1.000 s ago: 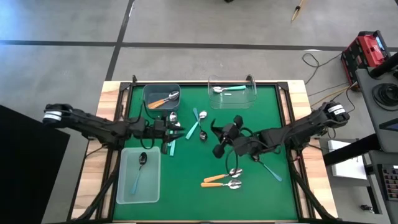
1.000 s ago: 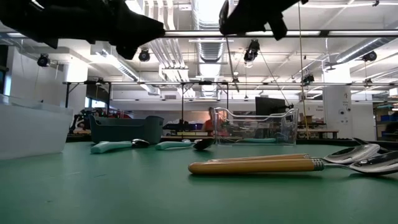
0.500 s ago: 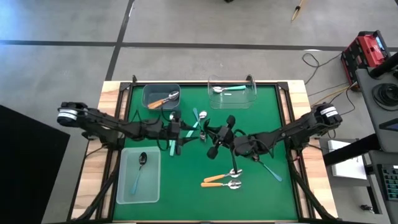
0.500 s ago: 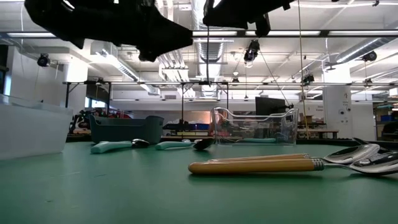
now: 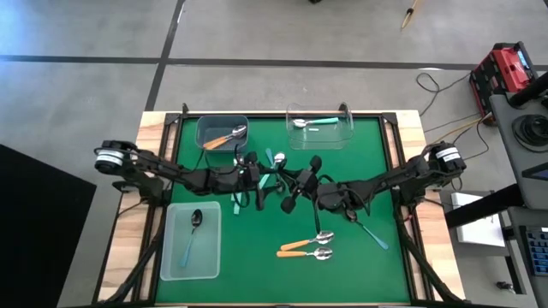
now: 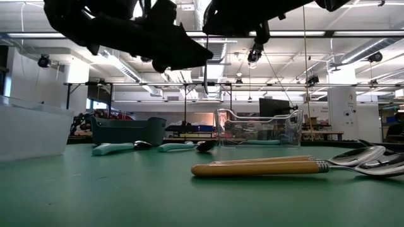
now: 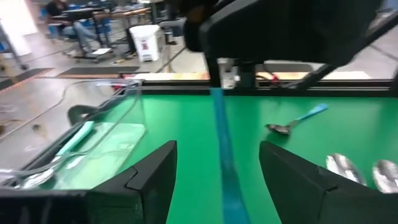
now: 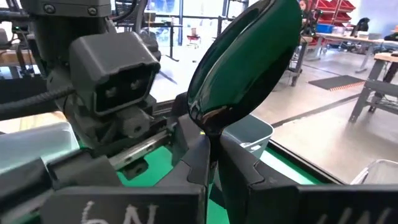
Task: Sort silverware by color (type)
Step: Put the bottom dark blue spoon into the white bin
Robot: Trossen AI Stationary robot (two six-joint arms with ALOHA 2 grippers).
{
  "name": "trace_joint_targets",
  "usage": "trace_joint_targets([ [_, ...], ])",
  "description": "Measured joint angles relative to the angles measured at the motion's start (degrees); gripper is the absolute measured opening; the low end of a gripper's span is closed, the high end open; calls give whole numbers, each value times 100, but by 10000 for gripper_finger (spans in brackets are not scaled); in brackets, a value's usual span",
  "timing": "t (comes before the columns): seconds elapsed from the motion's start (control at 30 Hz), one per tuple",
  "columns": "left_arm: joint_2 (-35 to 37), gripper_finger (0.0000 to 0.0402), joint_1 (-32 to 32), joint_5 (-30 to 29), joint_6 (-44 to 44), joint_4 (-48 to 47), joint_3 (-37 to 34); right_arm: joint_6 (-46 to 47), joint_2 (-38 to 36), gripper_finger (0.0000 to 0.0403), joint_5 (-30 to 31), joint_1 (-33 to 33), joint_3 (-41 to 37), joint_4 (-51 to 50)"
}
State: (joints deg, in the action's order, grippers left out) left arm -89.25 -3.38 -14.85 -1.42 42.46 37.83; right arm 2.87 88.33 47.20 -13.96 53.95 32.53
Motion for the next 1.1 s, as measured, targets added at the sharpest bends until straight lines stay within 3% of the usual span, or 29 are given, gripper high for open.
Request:
trace_joint_targets([
  [0.33, -305, 190, 0, -428, -70, 33, 305, -109, -2, 12, 56, 29, 0, 295],
  [0.47, -415, 135, 0, -427, -82, 13, 386, -129, 0, 12, 85, 38, 0, 291],
  [0.67, -427, 16, -4, -470, -22, 6, 367, -165, -2, 12, 78, 42, 1, 289],
  [0.9, -413, 2, 2, -418, -36, -96, 384, 9, -2, 19, 67, 38, 2, 266],
  [1.1, -364, 1, 4, 307, 54, -83, 373, 97, -2, 81, 57, 36, 2, 254],
])
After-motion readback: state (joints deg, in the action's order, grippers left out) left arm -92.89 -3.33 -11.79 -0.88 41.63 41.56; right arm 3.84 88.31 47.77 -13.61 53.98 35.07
